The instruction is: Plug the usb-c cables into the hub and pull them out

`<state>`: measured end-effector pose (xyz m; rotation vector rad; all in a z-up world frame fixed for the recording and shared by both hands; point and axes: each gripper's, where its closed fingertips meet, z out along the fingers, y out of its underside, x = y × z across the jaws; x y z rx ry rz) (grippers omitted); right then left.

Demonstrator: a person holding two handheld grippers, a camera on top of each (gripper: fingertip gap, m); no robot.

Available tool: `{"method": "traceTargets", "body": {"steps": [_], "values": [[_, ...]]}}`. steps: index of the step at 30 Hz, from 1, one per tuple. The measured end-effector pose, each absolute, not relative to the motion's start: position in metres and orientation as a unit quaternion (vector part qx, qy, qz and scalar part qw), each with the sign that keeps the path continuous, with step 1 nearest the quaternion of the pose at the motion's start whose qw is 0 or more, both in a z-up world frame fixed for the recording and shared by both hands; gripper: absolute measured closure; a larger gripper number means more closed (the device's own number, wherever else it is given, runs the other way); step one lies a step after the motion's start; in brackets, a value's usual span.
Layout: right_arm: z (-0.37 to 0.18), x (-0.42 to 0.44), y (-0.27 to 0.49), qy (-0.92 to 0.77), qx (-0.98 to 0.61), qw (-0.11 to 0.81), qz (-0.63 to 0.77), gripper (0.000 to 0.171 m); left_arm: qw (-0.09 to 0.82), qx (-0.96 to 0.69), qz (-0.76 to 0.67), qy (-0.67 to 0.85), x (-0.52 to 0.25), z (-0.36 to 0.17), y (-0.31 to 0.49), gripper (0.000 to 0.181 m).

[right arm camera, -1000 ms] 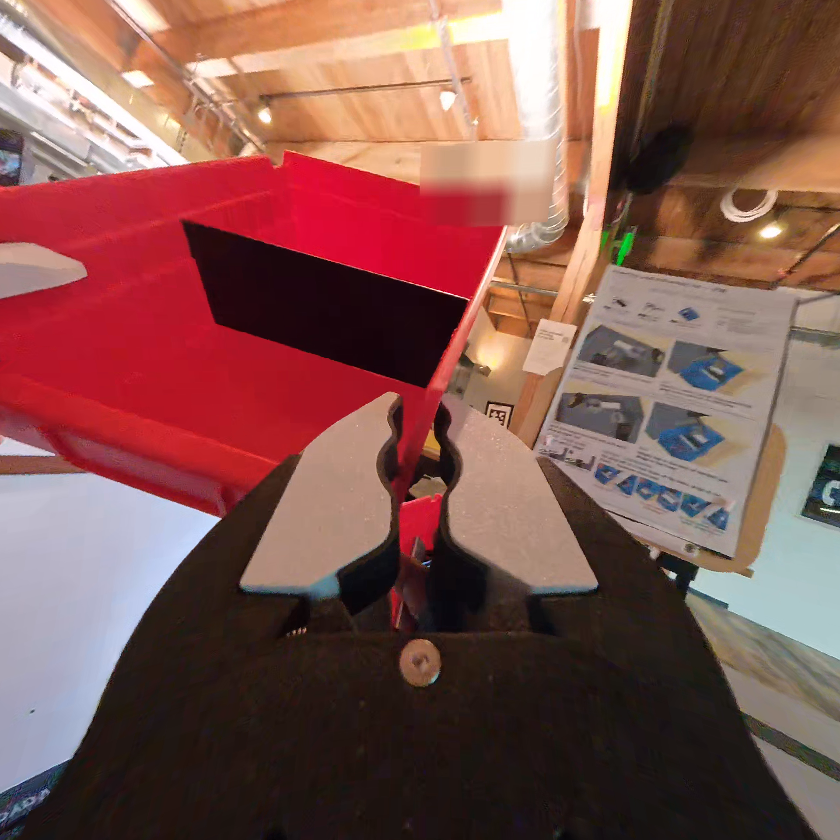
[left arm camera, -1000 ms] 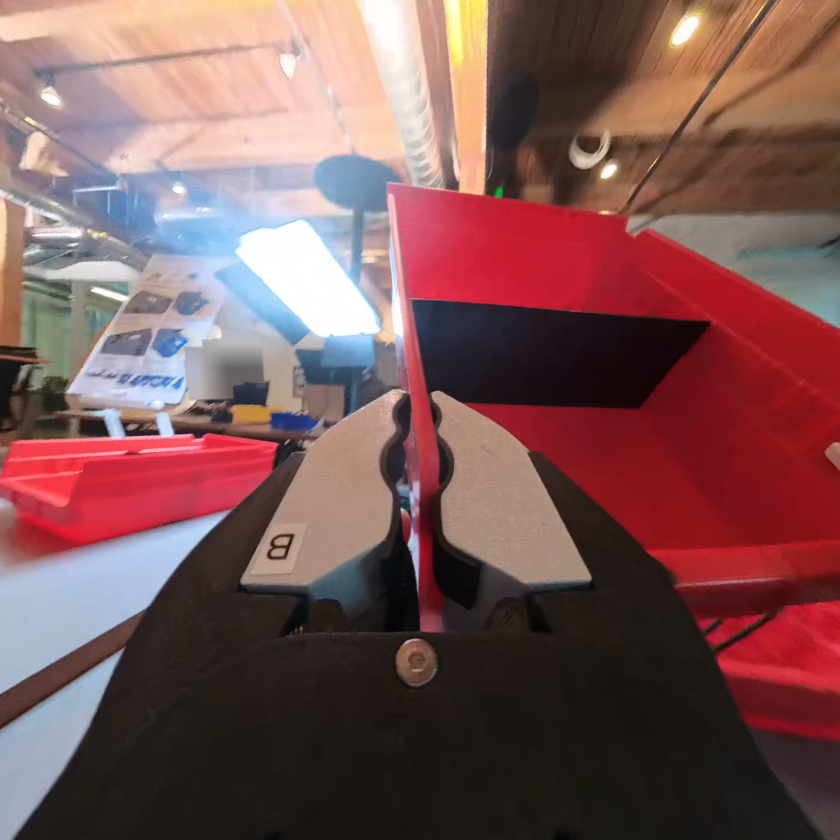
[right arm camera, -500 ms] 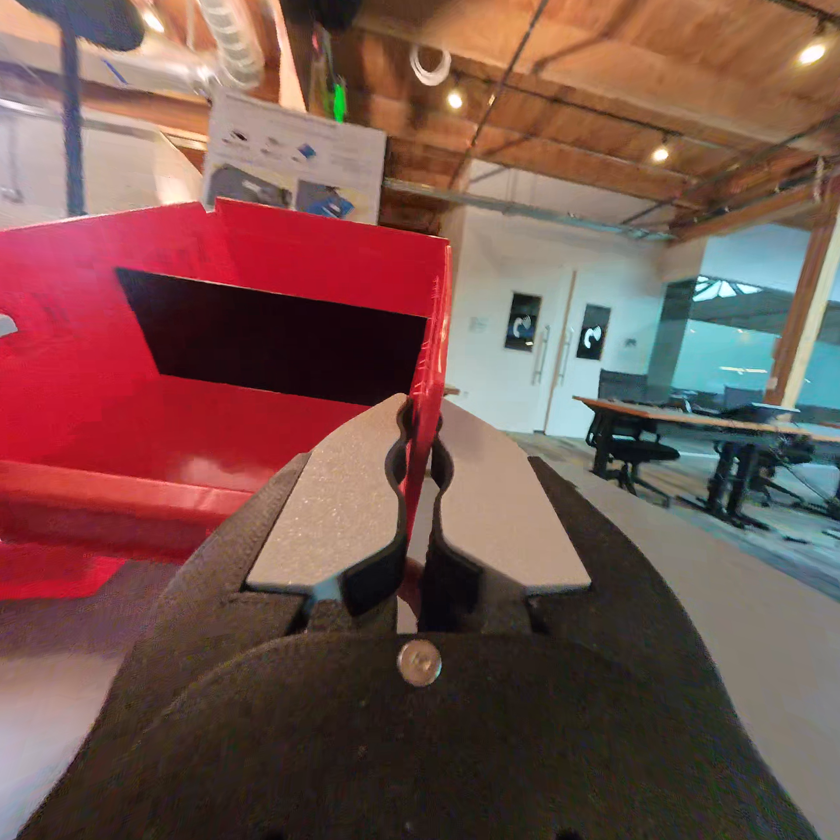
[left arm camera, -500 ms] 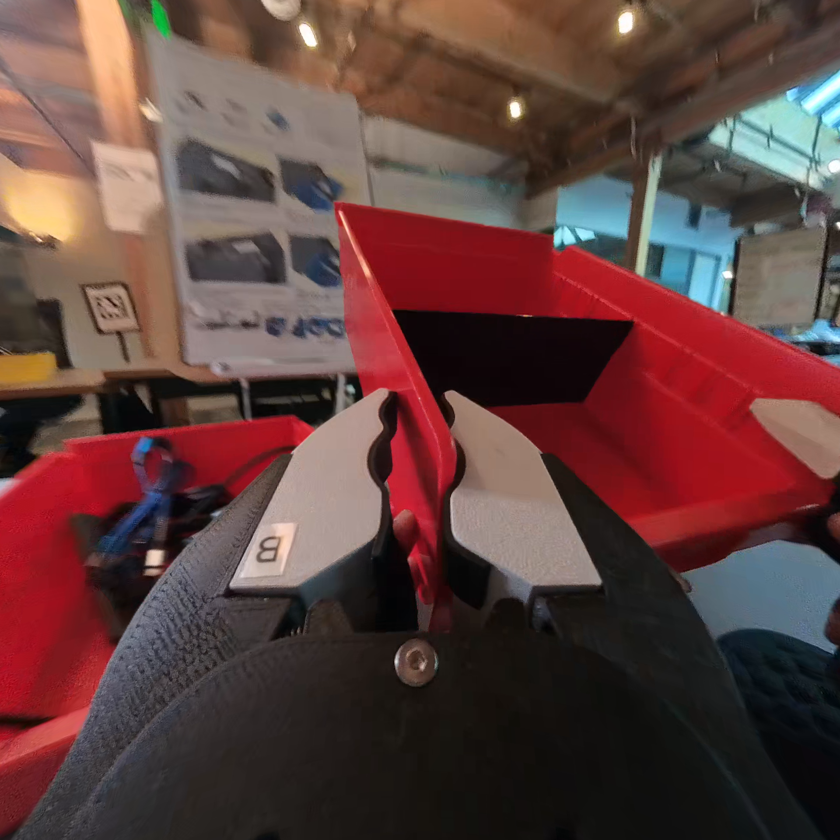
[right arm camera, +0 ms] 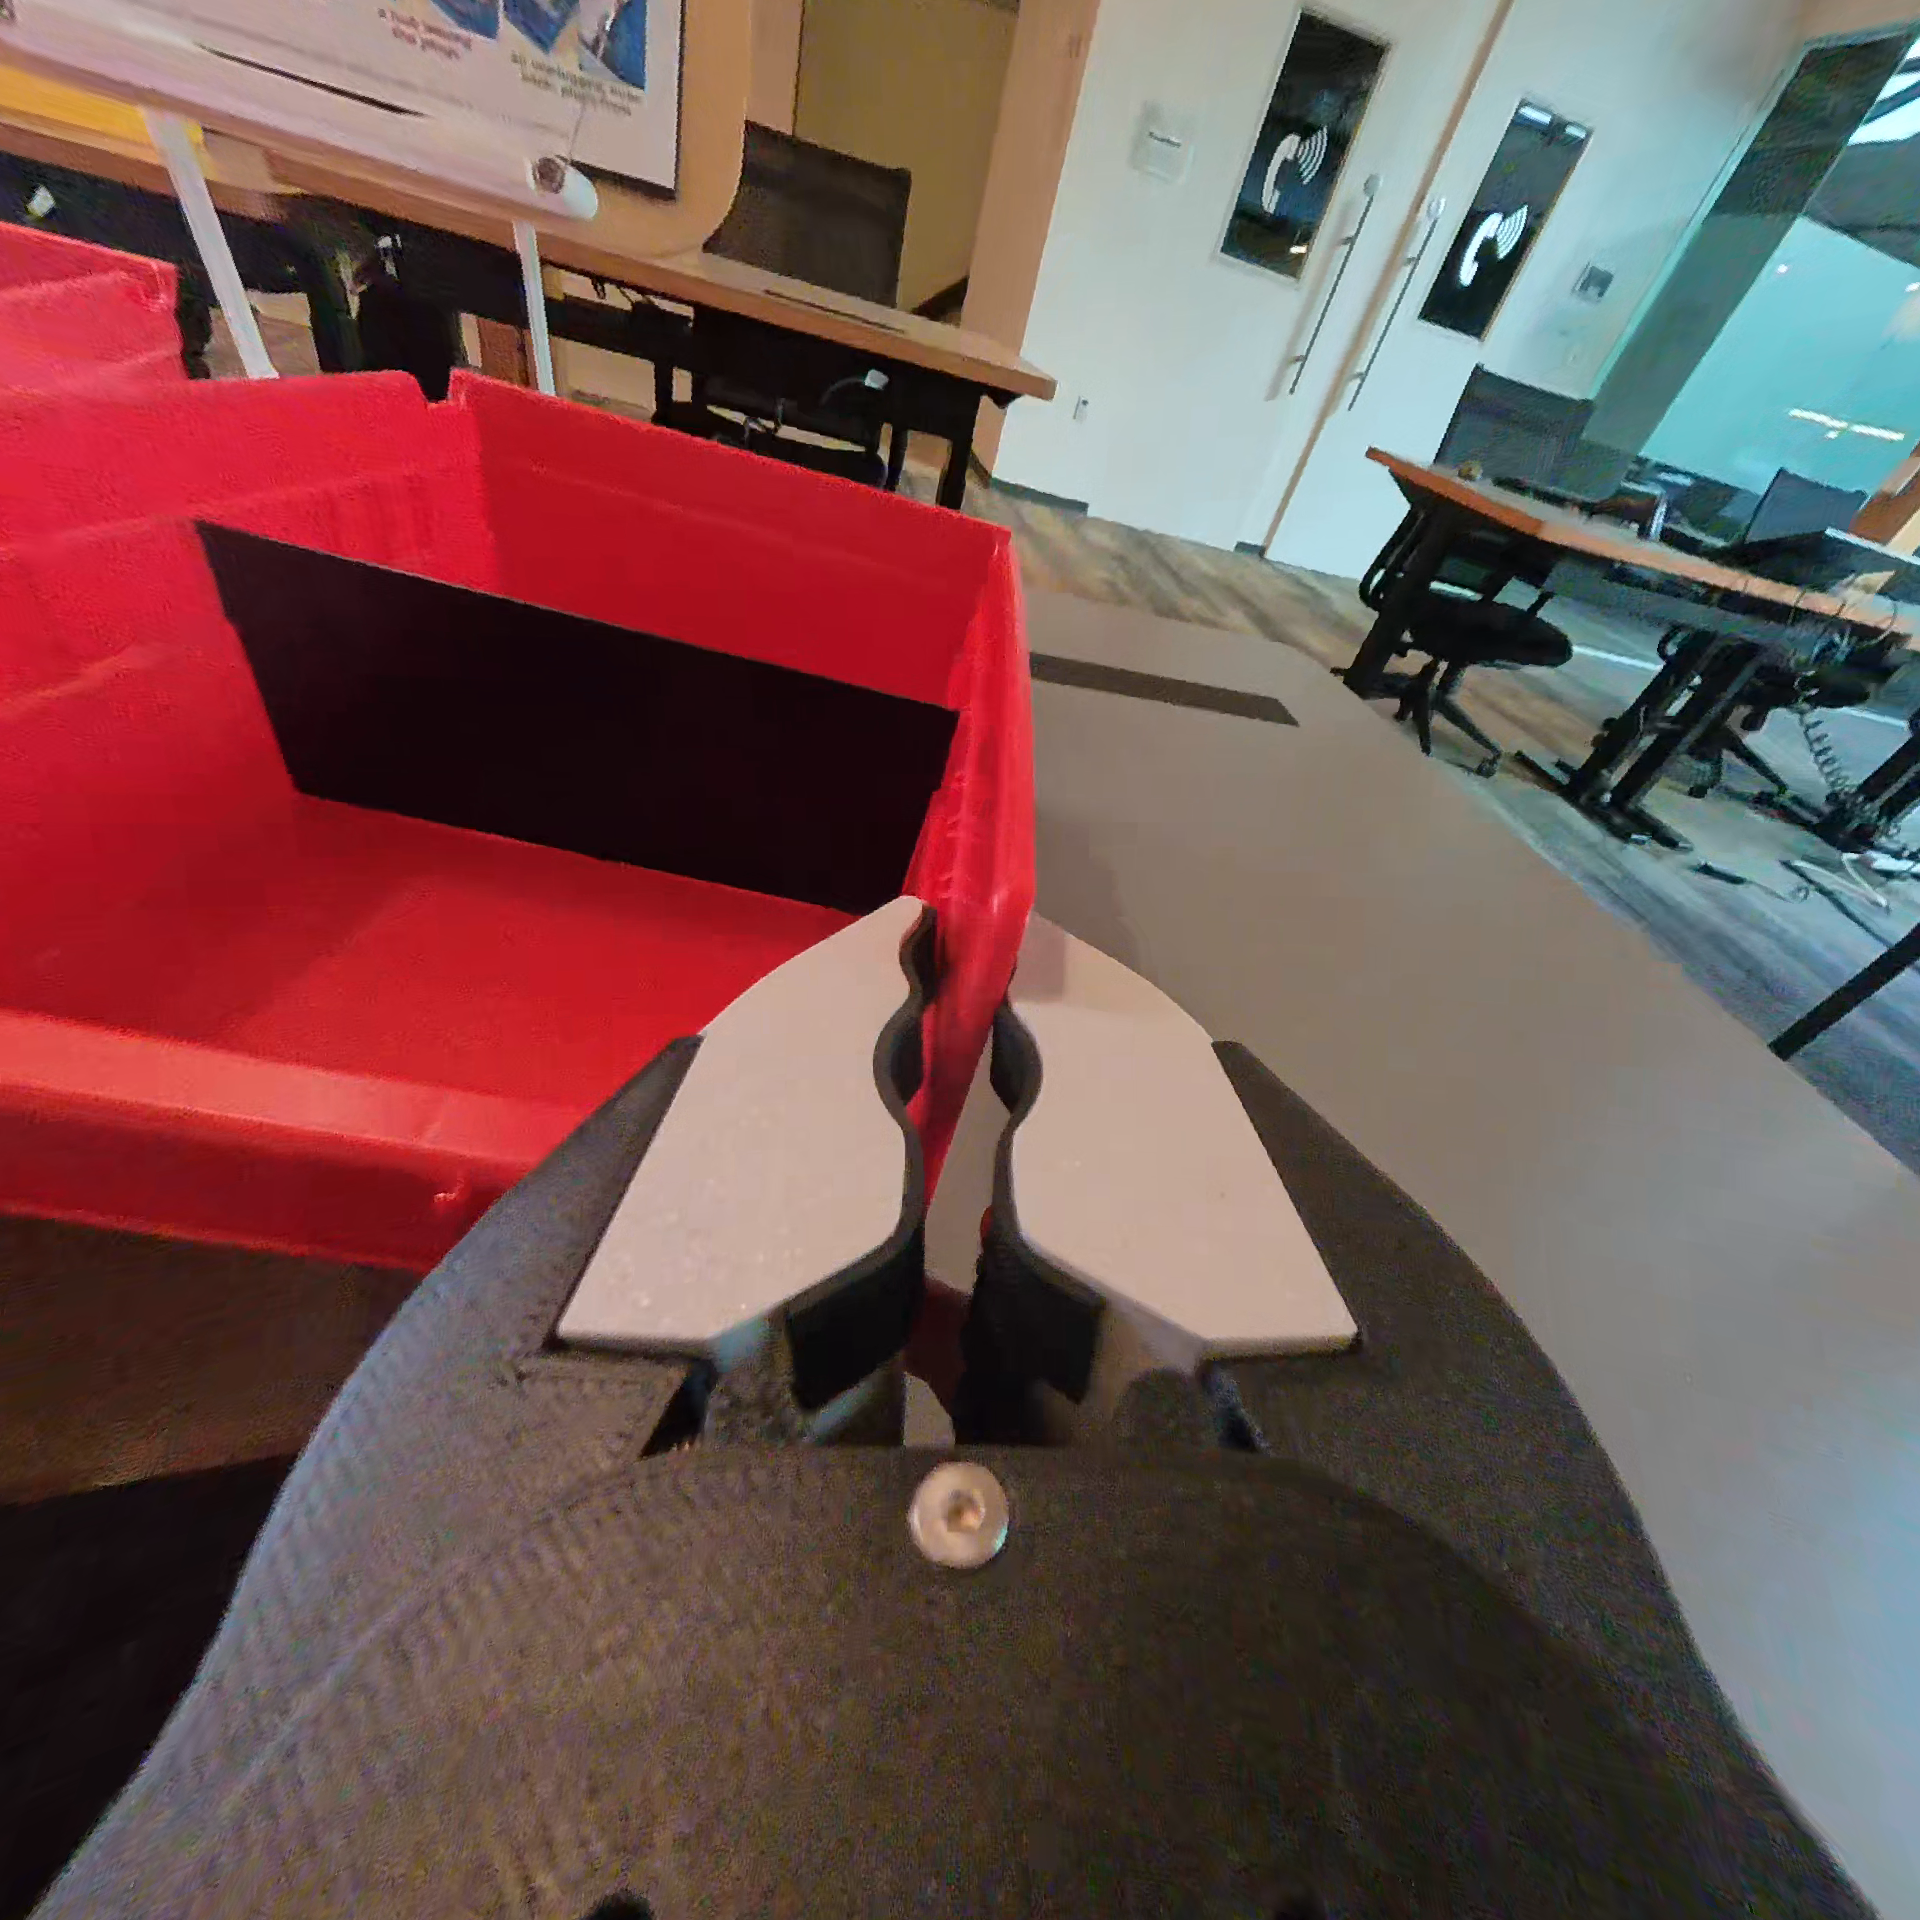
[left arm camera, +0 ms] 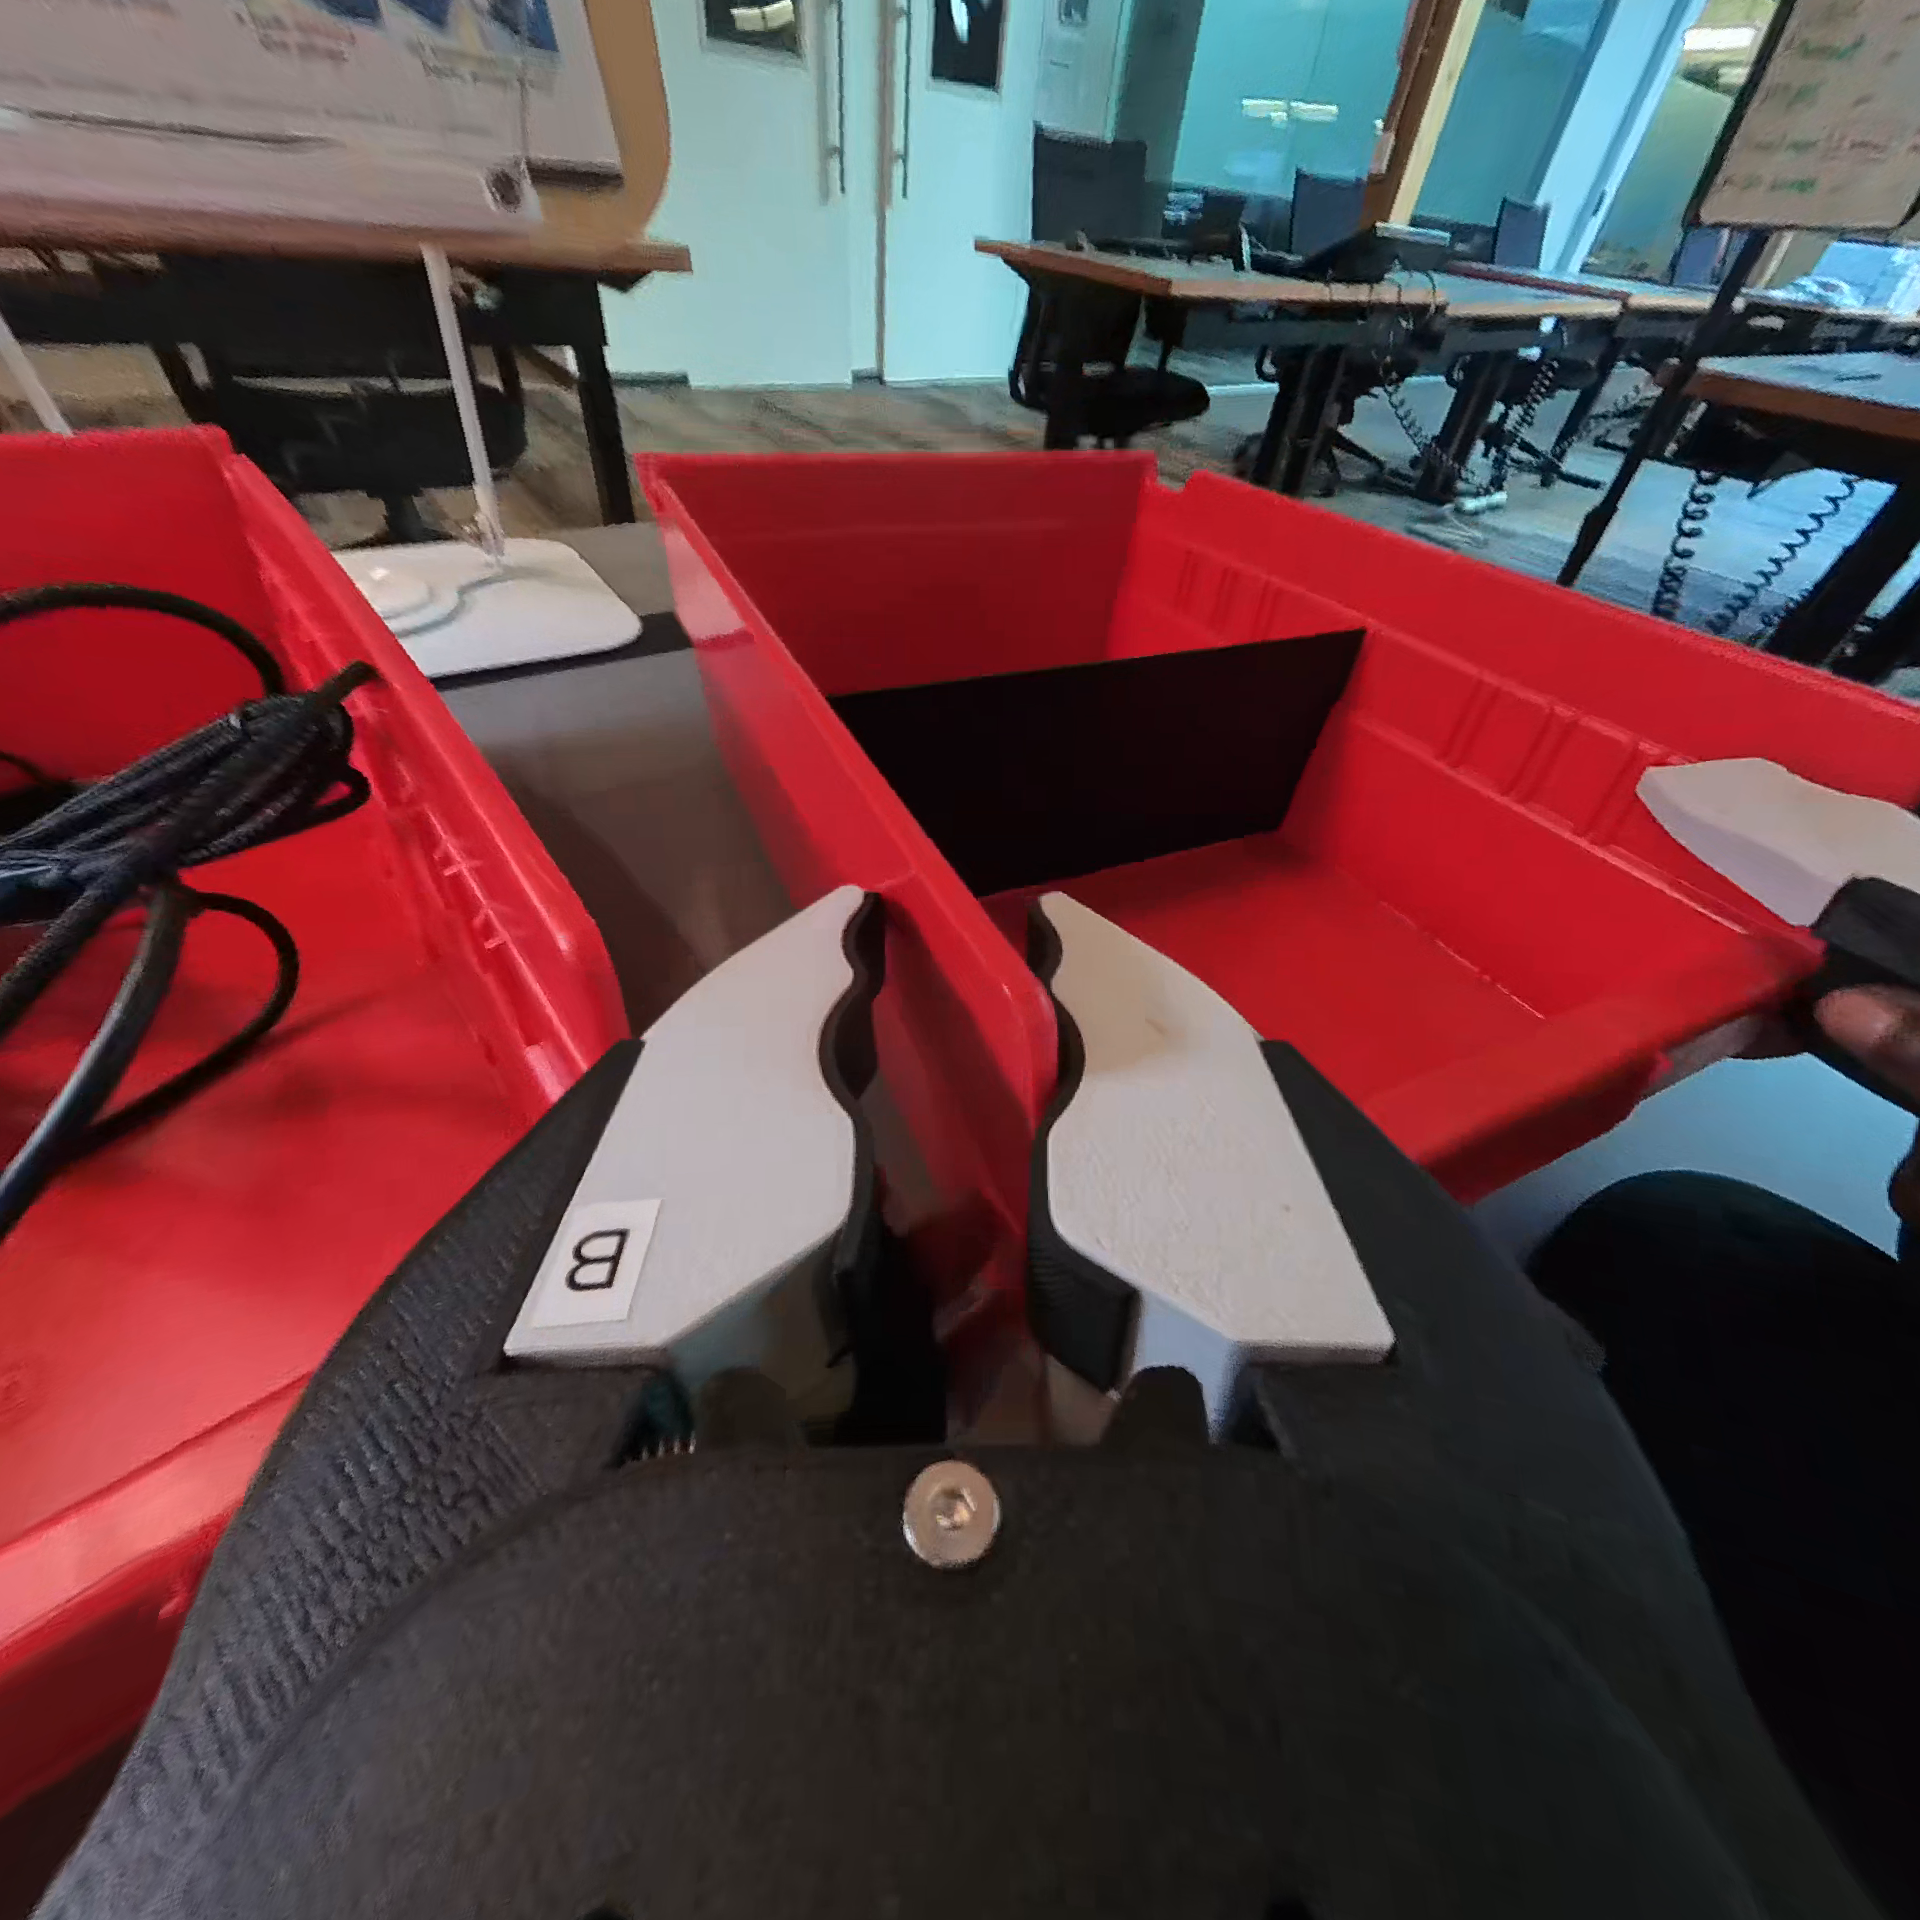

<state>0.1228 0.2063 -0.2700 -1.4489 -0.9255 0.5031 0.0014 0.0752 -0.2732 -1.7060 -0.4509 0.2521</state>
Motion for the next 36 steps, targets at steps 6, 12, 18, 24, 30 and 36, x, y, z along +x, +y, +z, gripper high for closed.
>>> {"method": "traceTargets", "body": {"steps": [6, 12, 18, 24, 30, 36], "values": [[-0.287, 0.129, 0.227, -0.384, -0.681, 0.596, 0.182, 0.153, 0.605, -0.778, 0.114, -0.128, 0.018, -0.285, 0.086, 0.142], [-0.228, 0.160, 0.230, -0.283, -0.585, 0.739, 0.178, 0.111, 0.596, -0.770, 0.219, -0.051, 0.029, -0.269, 0.068, 0.135], [-0.198, 0.125, 0.128, -0.436, -0.348, 0.771, 0.307, 0.106, 0.566, -0.750, 0.339, 0.051, 0.022, -0.253, 0.004, 0.126], [-0.292, 0.079, 0.066, -0.726, -0.283, 0.588, 0.216, 0.117, 0.424, -0.863, 0.264, 0.072, -0.010, -0.310, -0.052, 0.122], [-0.313, 0.071, 0.067, -0.765, -0.295, 0.546, 0.169, 0.119, 0.342, -0.866, 0.346, 0.113, -0.048, -0.329, -0.048, 0.122], [-0.317, 0.067, 0.077, -0.759, -0.313, 0.557, 0.125, 0.136, 0.262, -0.879, 0.387, 0.093, -0.078, -0.335, -0.063, 0.141]]}}
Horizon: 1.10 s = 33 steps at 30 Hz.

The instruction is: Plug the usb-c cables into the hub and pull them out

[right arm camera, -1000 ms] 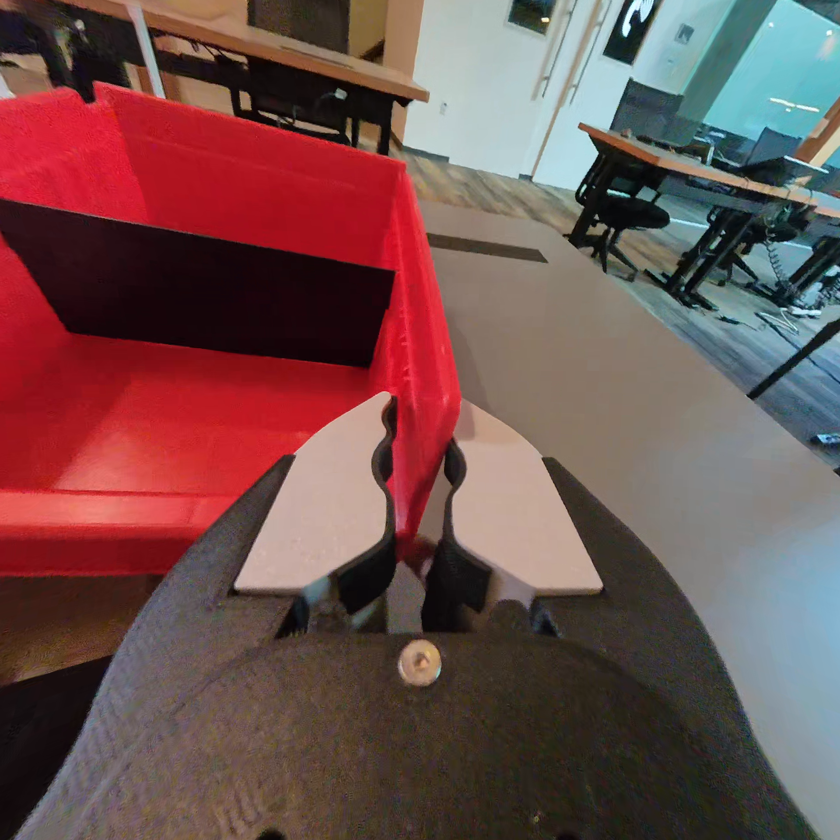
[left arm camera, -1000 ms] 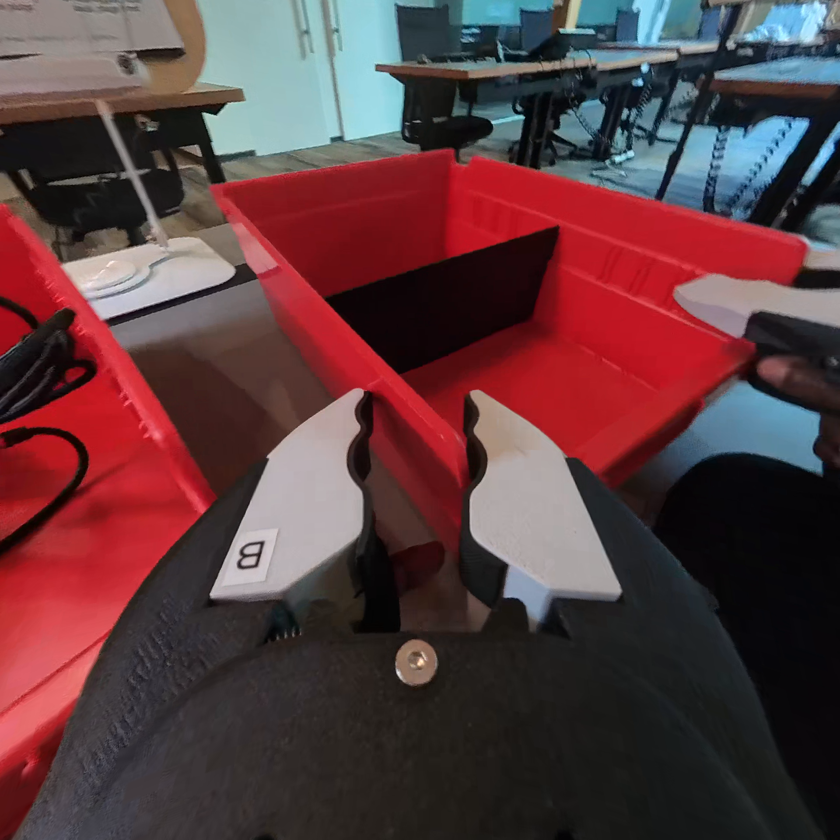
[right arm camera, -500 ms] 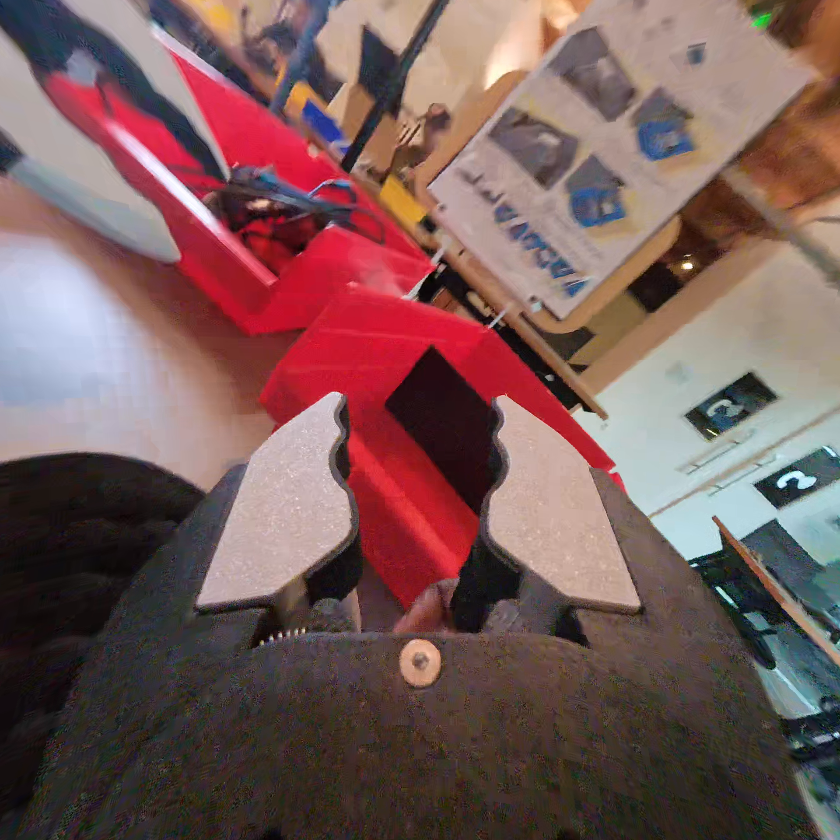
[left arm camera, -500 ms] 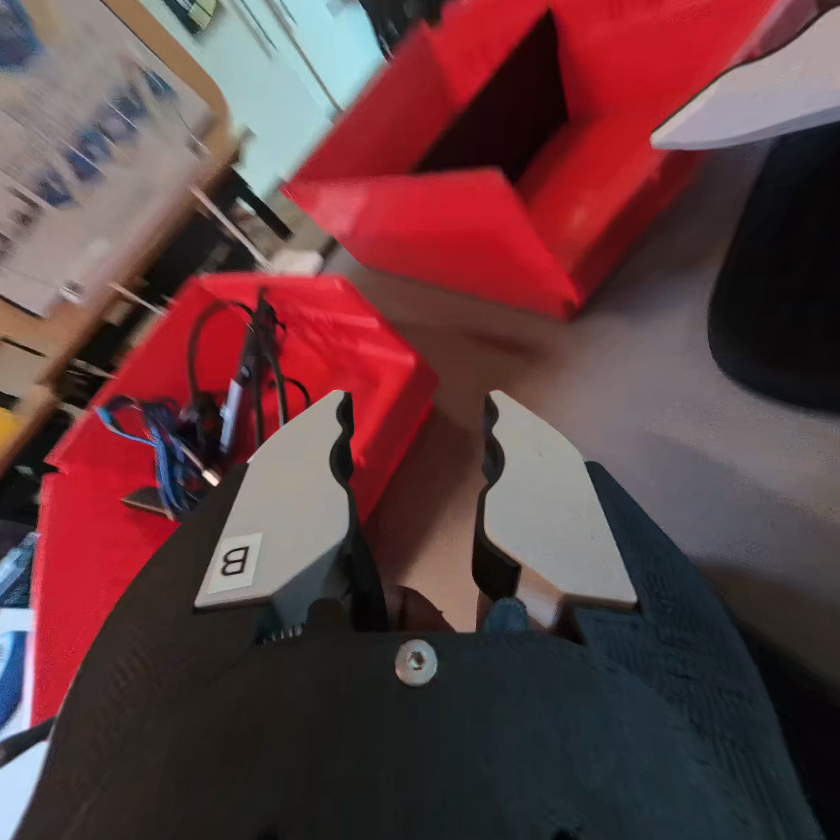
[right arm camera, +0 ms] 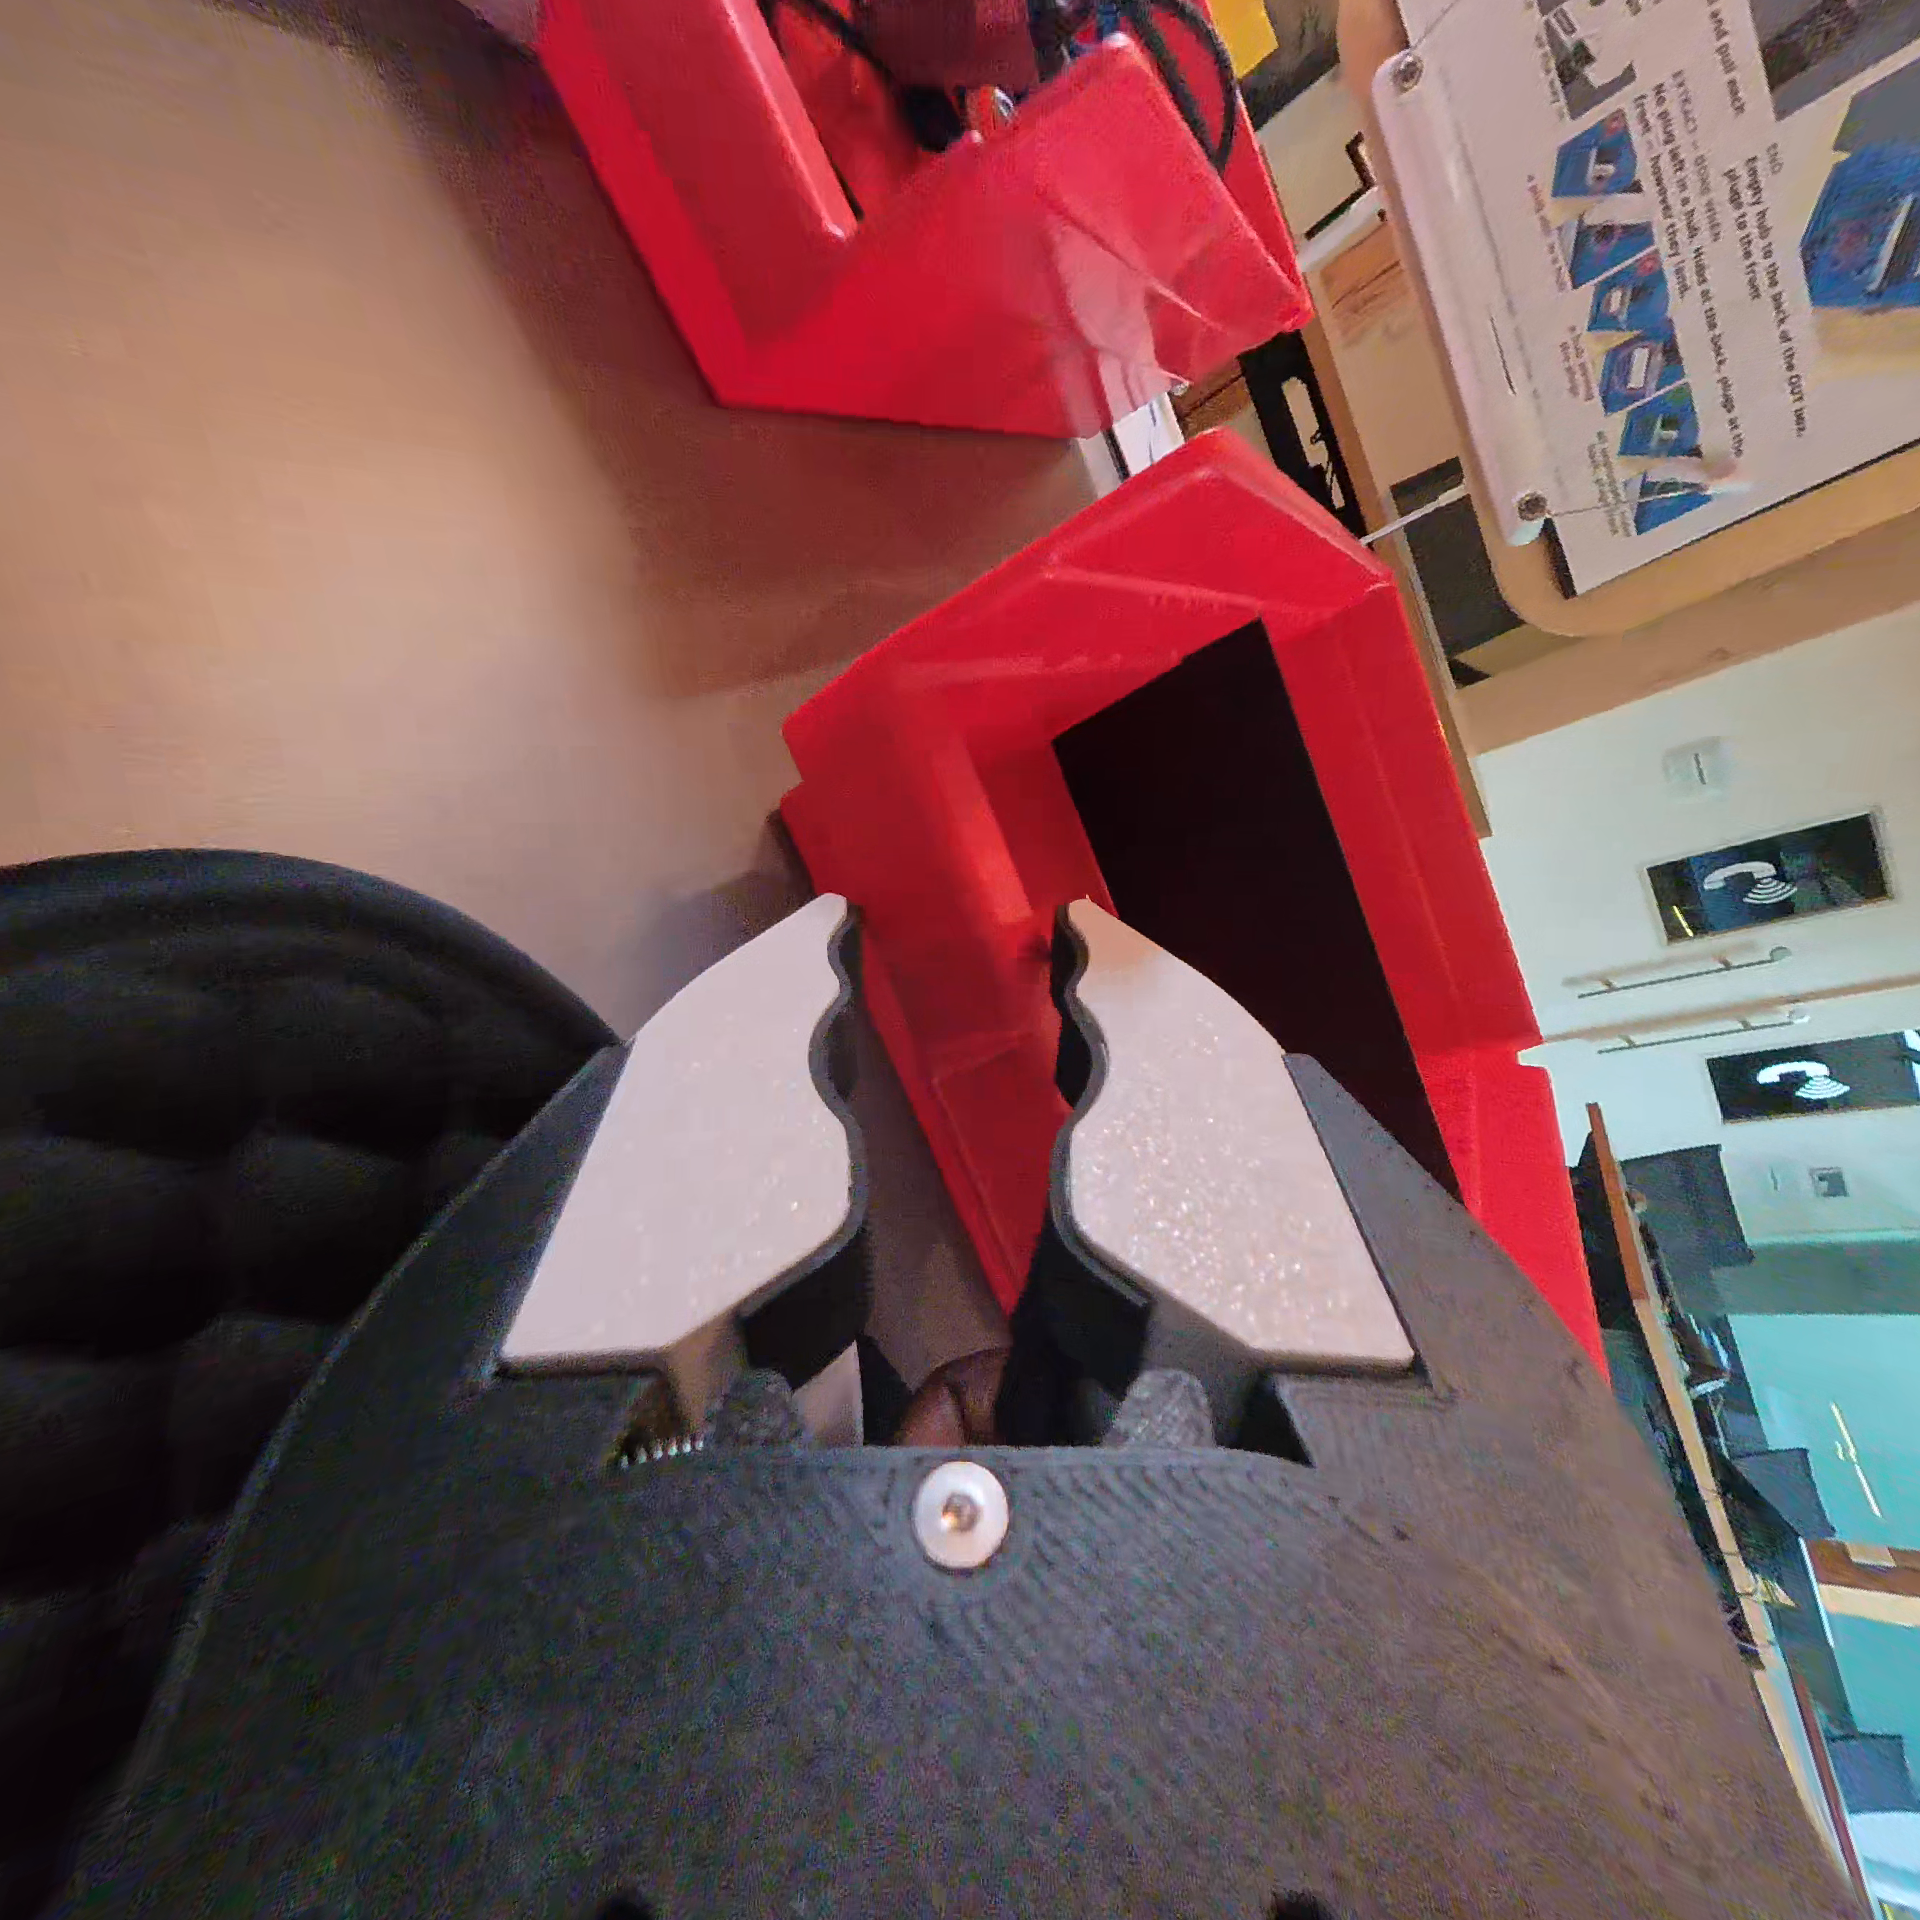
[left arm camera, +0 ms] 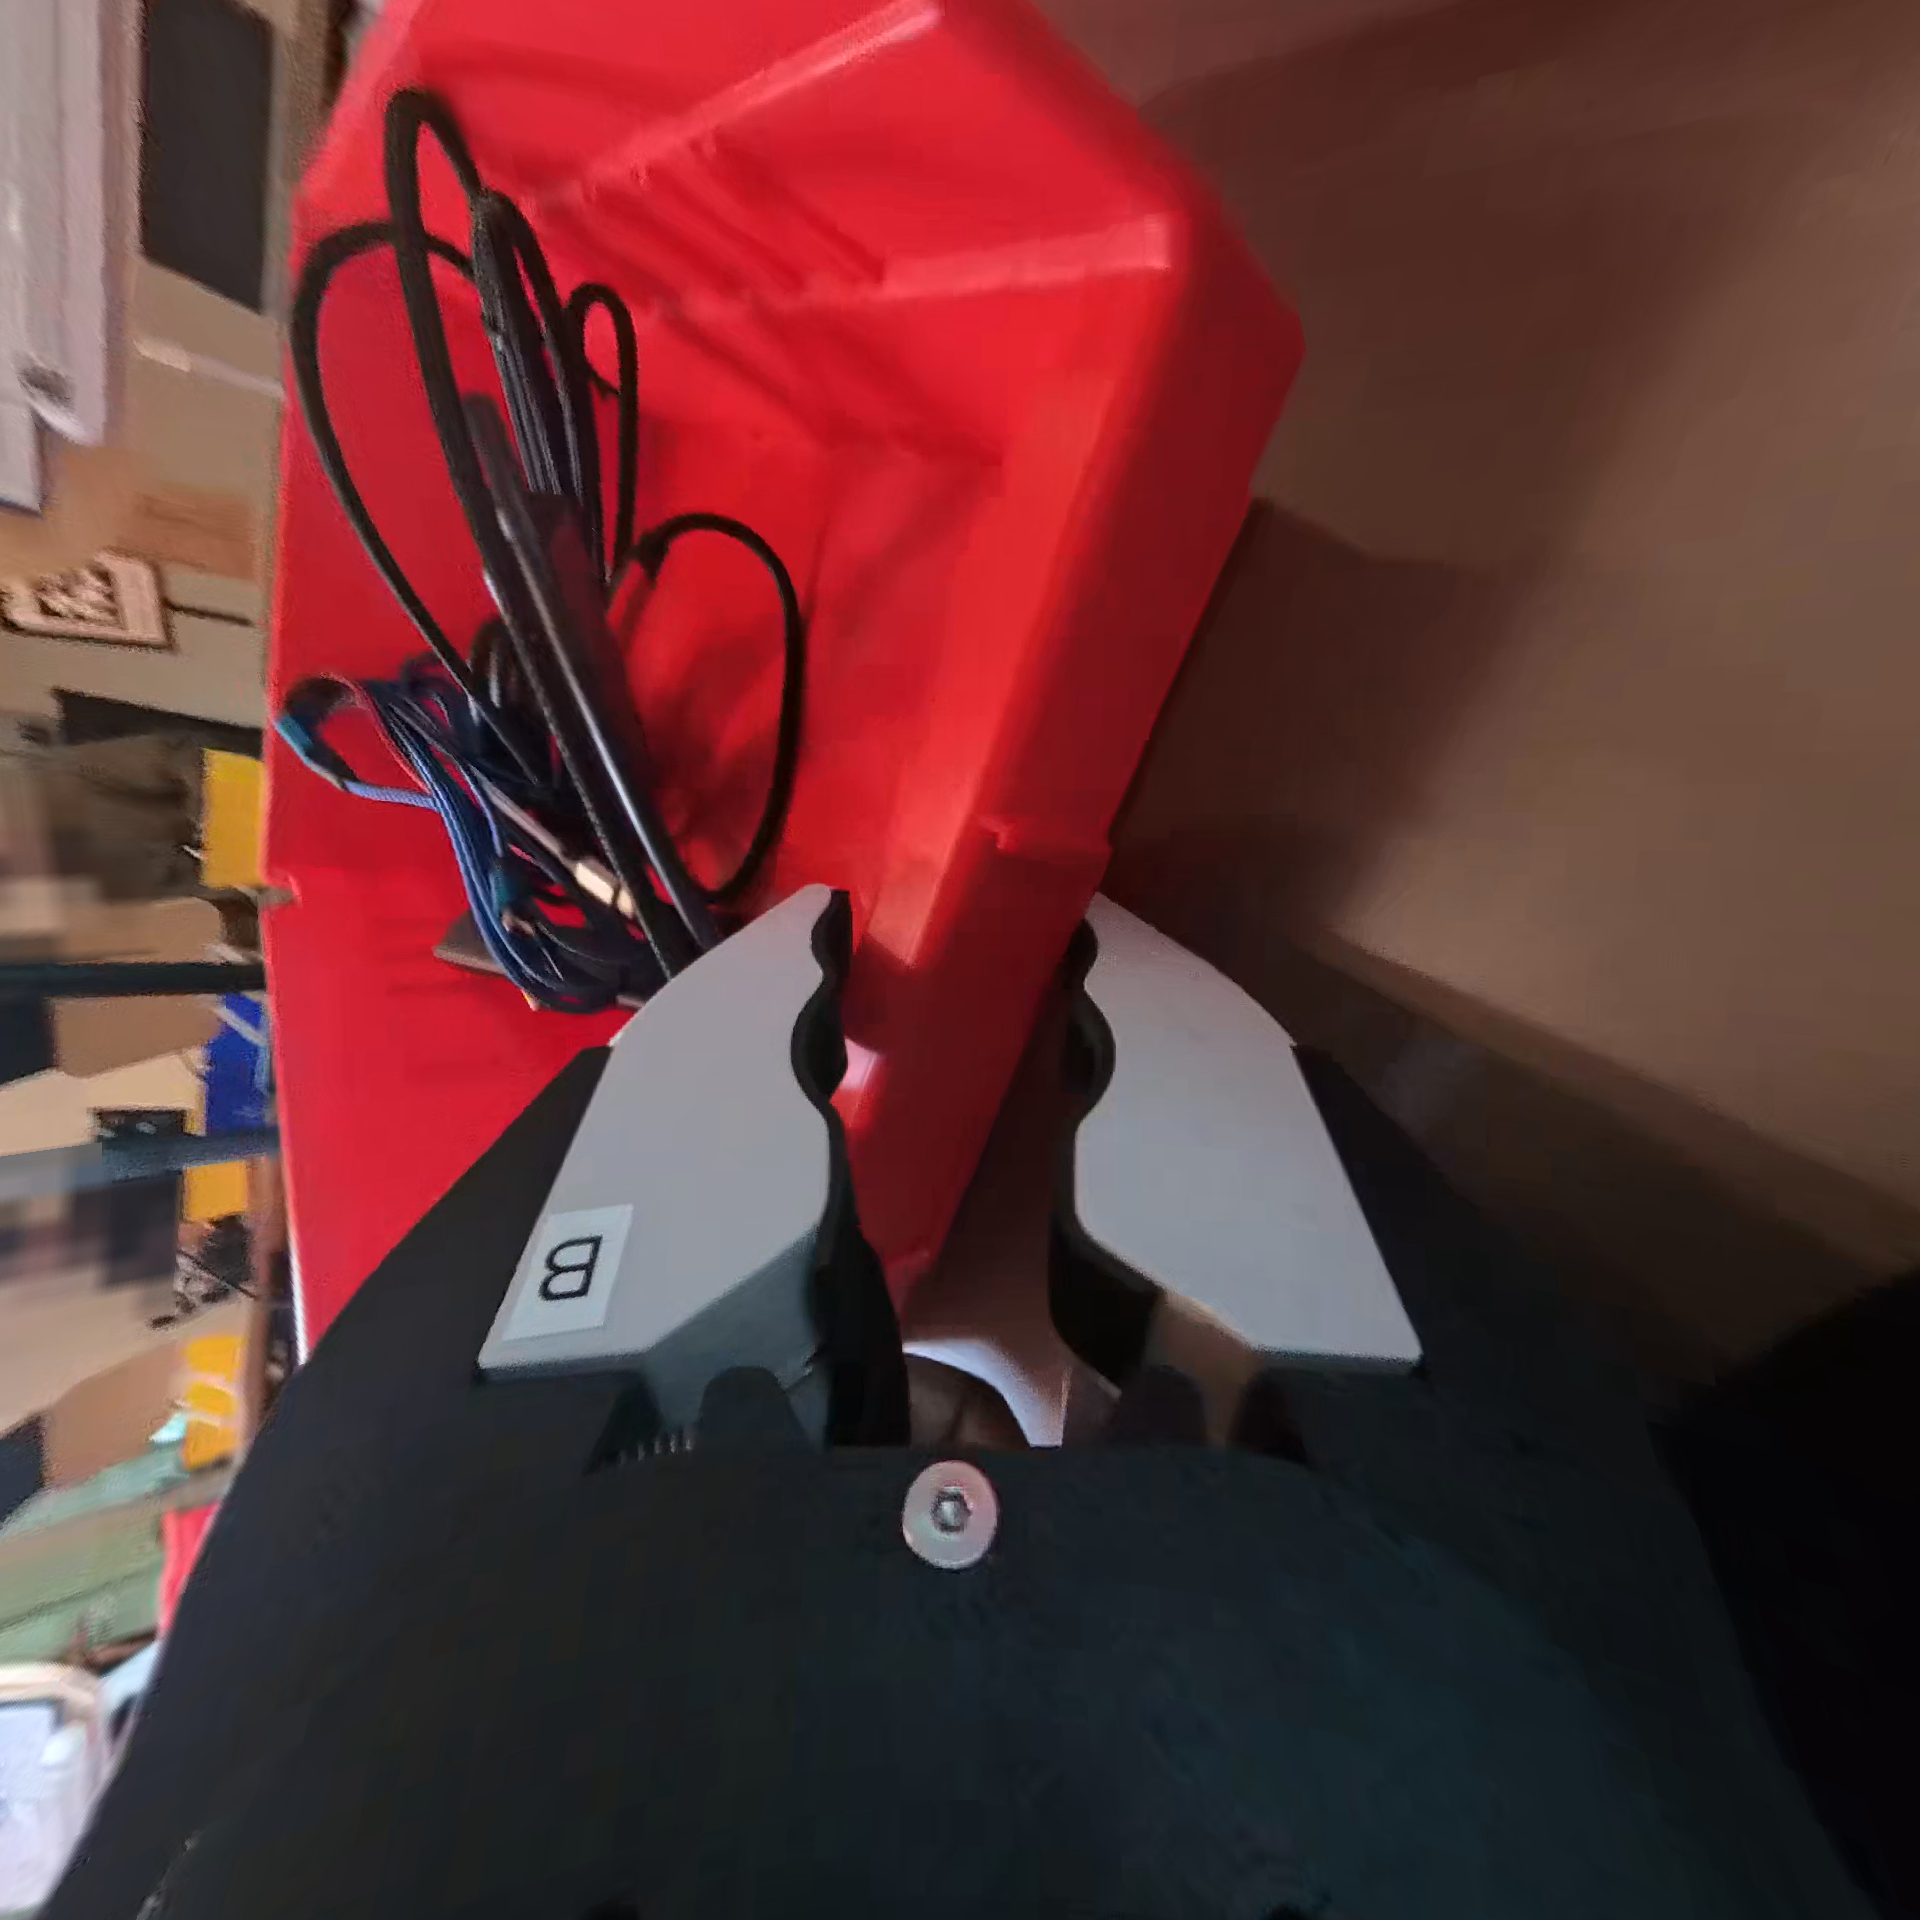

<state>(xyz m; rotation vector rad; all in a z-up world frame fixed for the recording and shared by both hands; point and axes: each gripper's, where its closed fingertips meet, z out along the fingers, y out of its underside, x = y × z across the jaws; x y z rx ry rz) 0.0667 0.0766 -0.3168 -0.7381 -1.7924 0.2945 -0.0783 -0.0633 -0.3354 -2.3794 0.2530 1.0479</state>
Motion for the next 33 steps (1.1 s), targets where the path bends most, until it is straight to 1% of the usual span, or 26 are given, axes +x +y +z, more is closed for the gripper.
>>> {"method": "traceTargets", "body": {"steps": [2, 8, 16, 23, 30, 33], "values": [[-0.316, 0.067, 0.081, -0.755, -0.322, 0.558, 0.118, 0.137, 0.247, -0.887, 0.382, 0.082, -0.082, -0.336, -0.076, 0.141], [-0.317, 0.068, 0.102, -0.739, -0.370, 0.555, 0.095, 0.136, 0.247, -0.890, 0.380, 0.045, -0.091, -0.336, -0.120, 0.138], [-0.319, 0.079, 0.118, -0.742, -0.396, 0.531, 0.102, 0.135, 0.230, -0.887, 0.401, -0.010, -0.093, -0.335, -0.195, 0.138], [-0.320, 0.123, 0.181, -0.721, -0.458, 0.516, 0.062, 0.131, 0.200, -0.887, 0.414, -0.048, -0.097, -0.334, -0.263, 0.138], [-0.321, 0.174, 0.224, -0.699, -0.508, 0.503, -0.005, 0.132, 0.178, -0.889, 0.416, -0.064, -0.092, -0.334, -0.314, 0.138], [-0.321, 0.193, 0.236, -0.701, -0.503, 0.504, -0.028, 0.133, 0.178, -0.889, 0.419, -0.052, -0.086, -0.334, -0.332, 0.139]]}}
